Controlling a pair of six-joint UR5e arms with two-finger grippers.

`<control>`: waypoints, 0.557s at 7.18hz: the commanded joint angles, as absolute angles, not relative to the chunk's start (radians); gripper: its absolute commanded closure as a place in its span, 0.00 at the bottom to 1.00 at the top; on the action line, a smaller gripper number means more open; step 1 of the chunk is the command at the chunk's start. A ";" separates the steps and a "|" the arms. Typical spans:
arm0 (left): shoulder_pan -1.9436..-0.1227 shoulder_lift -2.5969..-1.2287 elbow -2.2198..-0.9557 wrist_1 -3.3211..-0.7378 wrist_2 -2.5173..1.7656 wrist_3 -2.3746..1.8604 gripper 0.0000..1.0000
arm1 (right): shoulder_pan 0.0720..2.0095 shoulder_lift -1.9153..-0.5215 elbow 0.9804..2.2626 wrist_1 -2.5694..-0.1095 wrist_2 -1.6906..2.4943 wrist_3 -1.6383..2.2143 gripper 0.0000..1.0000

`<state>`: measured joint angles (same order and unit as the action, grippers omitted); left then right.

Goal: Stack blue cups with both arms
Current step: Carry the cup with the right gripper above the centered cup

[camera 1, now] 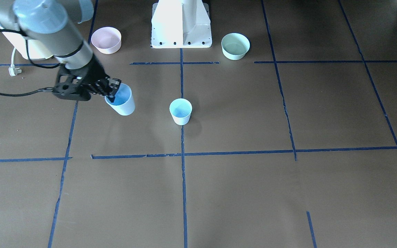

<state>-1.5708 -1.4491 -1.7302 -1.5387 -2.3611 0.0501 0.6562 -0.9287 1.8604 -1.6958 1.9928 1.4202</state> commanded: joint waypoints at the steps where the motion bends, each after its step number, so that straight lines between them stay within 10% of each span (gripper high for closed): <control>1: -1.571 -1.450 -1.730 -1.539 -2.365 0.046 0.00 | 0.559 -0.798 1.775 -1.730 1.870 1.535 1.00; 4: -1.571 -1.450 -1.732 -1.539 -2.367 0.044 0.00 | 0.538 -0.787 1.729 -1.724 1.848 1.537 1.00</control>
<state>-1.5708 -1.4496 -1.7314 -1.5386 -2.3663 0.0451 0.5468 -0.8000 1.7560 -1.7262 1.8549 1.5338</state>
